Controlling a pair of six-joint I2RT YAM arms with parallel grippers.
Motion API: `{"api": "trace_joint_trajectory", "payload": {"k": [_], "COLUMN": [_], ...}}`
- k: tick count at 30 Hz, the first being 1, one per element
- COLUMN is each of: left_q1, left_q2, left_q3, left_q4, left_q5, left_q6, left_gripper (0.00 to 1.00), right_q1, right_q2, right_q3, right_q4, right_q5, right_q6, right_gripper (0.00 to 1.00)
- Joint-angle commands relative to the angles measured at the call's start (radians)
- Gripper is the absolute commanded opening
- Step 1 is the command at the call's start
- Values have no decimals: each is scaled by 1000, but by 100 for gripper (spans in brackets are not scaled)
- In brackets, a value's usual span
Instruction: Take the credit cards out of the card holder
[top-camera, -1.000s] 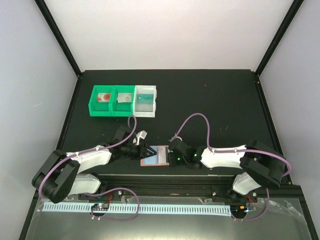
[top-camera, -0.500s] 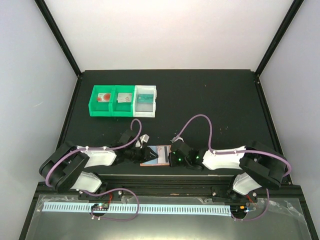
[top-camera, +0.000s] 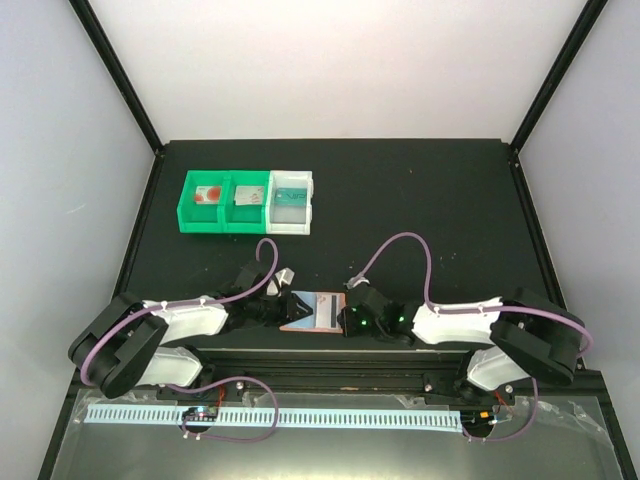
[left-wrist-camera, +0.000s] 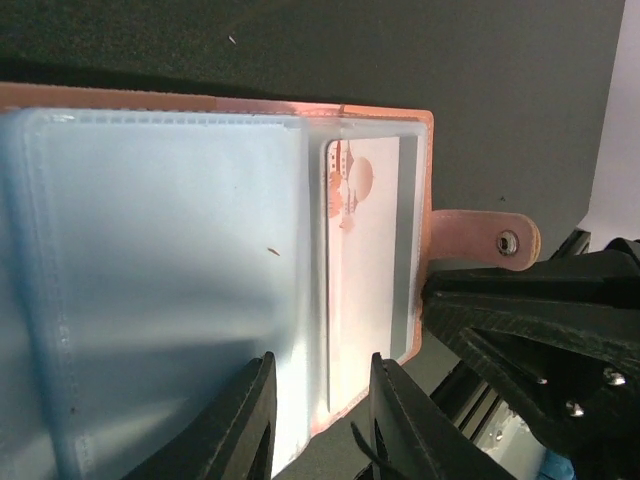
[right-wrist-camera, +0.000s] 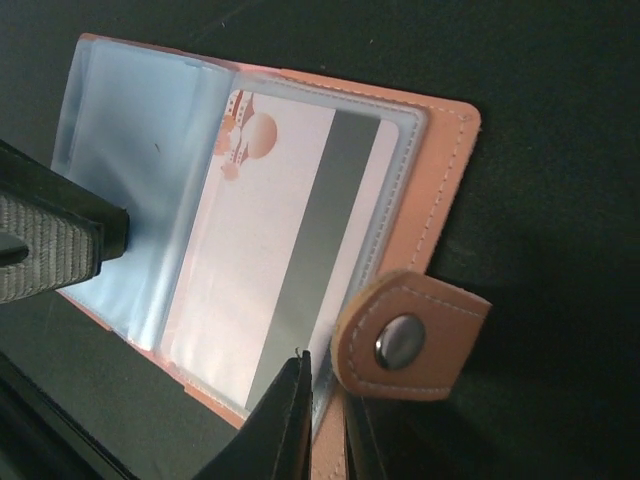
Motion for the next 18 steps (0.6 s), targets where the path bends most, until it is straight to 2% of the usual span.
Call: {"api": "trace_joint_trajectory", "payload": {"k": [1, 7, 18], "left_q1": [-7, -5, -5], "left_q2": [14, 25, -22], "left_q3": [20, 51, 1], "left_q4": [2, -65, -77], "left_q5": [-7, -27, -69], "left_q6": [16, 67, 41], "left_gripper": [29, 29, 27], "right_q1": [4, 4, 2], "right_q2": [-61, -55, 53], "right_q3": [15, 64, 97], "right_q4": [-67, -83, -70], "right_q5": [70, 87, 92], "right_q6": [0, -11, -5], "right_gripper": [11, 14, 16]}}
